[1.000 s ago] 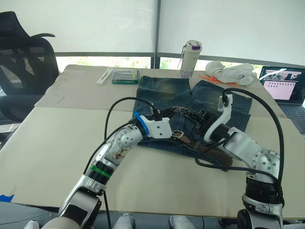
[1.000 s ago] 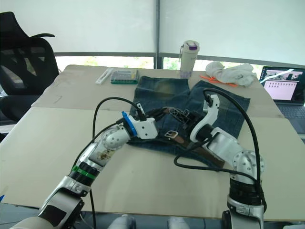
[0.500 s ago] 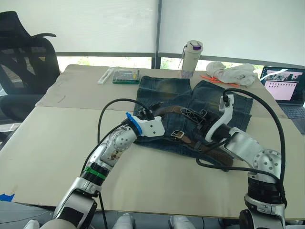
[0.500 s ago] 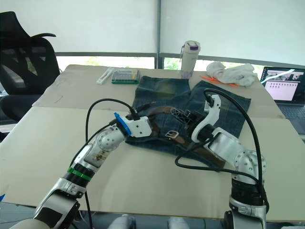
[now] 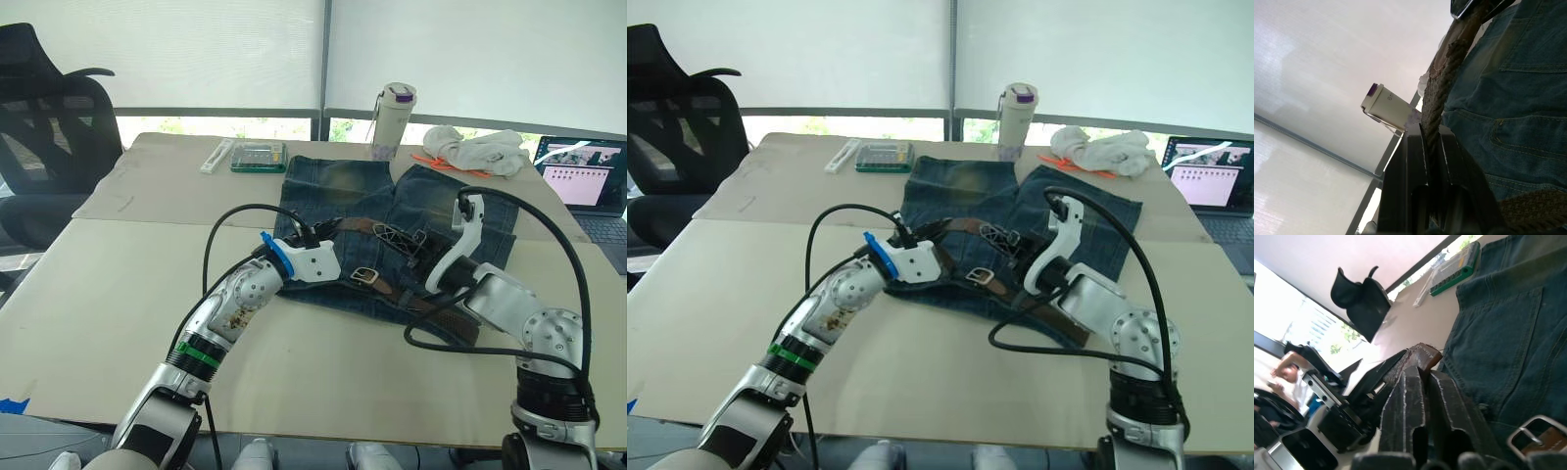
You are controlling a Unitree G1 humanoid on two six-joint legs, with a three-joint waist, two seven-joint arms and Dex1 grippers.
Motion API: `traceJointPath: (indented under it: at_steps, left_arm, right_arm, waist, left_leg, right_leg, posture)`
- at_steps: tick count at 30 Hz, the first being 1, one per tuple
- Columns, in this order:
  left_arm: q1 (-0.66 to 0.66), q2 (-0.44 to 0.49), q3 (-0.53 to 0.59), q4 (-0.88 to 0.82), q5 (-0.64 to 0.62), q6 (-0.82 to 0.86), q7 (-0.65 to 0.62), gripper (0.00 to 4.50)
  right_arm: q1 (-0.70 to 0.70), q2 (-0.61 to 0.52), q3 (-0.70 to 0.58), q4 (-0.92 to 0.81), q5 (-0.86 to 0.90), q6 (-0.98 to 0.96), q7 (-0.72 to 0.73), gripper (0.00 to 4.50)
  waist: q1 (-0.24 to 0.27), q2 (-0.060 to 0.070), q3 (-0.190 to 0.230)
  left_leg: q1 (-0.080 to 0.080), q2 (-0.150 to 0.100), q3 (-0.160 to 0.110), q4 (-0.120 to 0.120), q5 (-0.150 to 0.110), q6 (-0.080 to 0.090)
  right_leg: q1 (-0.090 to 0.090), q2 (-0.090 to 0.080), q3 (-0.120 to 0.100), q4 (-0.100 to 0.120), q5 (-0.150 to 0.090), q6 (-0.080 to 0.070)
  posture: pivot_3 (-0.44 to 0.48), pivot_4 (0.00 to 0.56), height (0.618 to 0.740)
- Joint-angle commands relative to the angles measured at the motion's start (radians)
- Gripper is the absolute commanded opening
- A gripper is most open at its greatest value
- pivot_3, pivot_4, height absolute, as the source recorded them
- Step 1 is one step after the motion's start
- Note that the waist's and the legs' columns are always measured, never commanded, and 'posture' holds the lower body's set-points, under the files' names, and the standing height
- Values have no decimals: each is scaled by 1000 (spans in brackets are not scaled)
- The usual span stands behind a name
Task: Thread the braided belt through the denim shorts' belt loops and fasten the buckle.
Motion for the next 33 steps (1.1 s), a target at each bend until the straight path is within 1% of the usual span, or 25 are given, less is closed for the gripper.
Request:
traceJointPath:
  at_steps: [1,2,3,5,7,10,12,16,18,20,23,30,33]
  left_arm:
    - [6,-21,39,-24,-64,32,-7,0]
    - [12,-30,50,-24,-86,52,-11,0]
    - [18,-42,63,-24,-113,77,-18,0]
    - [32,-74,108,-26,-195,156,-38,0]
    - [40,-81,125,-29,-231,195,-64,0]
    - [50,-70,124,-27,-247,220,-94,0]
    - [53,-68,125,-25,-260,238,-111,0]
    - [58,-70,147,-28,-291,285,-118,0]
    - [60,-66,149,-29,-297,297,-128,0]
    - [63,-61,148,-32,-297,298,-131,0]
    - [69,-57,139,-39,-303,291,-145,0]
    - [74,-62,134,-41,-300,284,-139,0]
    - [81,-62,130,-43,-297,279,-139,0]
  right_arm:
    - [26,-71,94,-58,-262,-102,126,2107]
    - [34,-82,120,-58,-331,-135,153,2518]
    - [39,-85,134,-56,-375,-158,172,2692]
    - [41,-121,201,-60,-508,-206,221,2692]
    - [42,-171,292,-74,-646,-244,282,2692]
    - [47,-232,415,-85,-809,-278,352,2692]
    - [55,-250,460,-81,-881,-290,384,2692]
    - [68,-215,463,-47,-959,-255,369,2692]
    - [72,-224,498,-30,-1029,-254,377,2692]
    - [71,-196,489,-11,-1066,-219,349,2692]
    - [67,-159,462,-7,-1074,-185,350,2692]
    - [76,-138,450,4,-1127,-118,353,2692]
    - [73,-114,419,8,-1141,-106,331,1929]
  waist:
    - [-1,0,0]
    - [-1,0,0]
    - [-1,0,0]
    - [-4,0,0]
    - [-3,0,0]
    - [-1,0,0]
    - [0,0,0]
    - [3,0,0]
    - [3,0,0]
    - [3,0,0]
    - [1,0,0]
    - [5,0,0]
    - [5,0,0]
  left_leg:
    - [0,0,0,0,0,0]
    - [0,0,0,0,0,0]
    - [0,0,0,0,0,0]
    - [0,0,0,0,0,0]
    - [0,0,0,1,0,0]
    - [0,0,0,1,0,0]
    - [0,0,0,1,0,0]
    - [0,0,0,1,0,0]
    - [0,0,0,1,0,0]
    - [0,0,0,1,0,0]
    - [1,0,0,1,0,0]
    - [1,-1,0,1,0,0]
    - [1,-1,0,1,0,0]
  right_leg:
    - [0,0,0,0,0,0]
    - [0,0,0,0,0,0]
    - [0,0,0,0,0,0]
    - [0,0,0,0,0,0]
    - [-1,0,0,1,0,0]
    - [-1,0,0,1,0,0]
    - [-1,0,0,0,0,0]
    - [-1,0,0,0,0,0]
    - [0,0,0,1,0,0]
    - [0,0,0,1,0,0]
    - [0,0,0,1,0,0]
    - [0,0,0,1,0,0]
    - [1,0,0,1,0,0]
  posture:
    - [0,150,737]
    - [0,150,737]
    - [0,150,737]
    - [0,150,737]
    - [0,150,737]
    - [0,150,737]
    - [0,150,737]
    - [0,150,737]
    - [0,150,737]
    - [0,150,737]
    - [0,150,737]
    - [0,150,737]
    - [0,150,737]
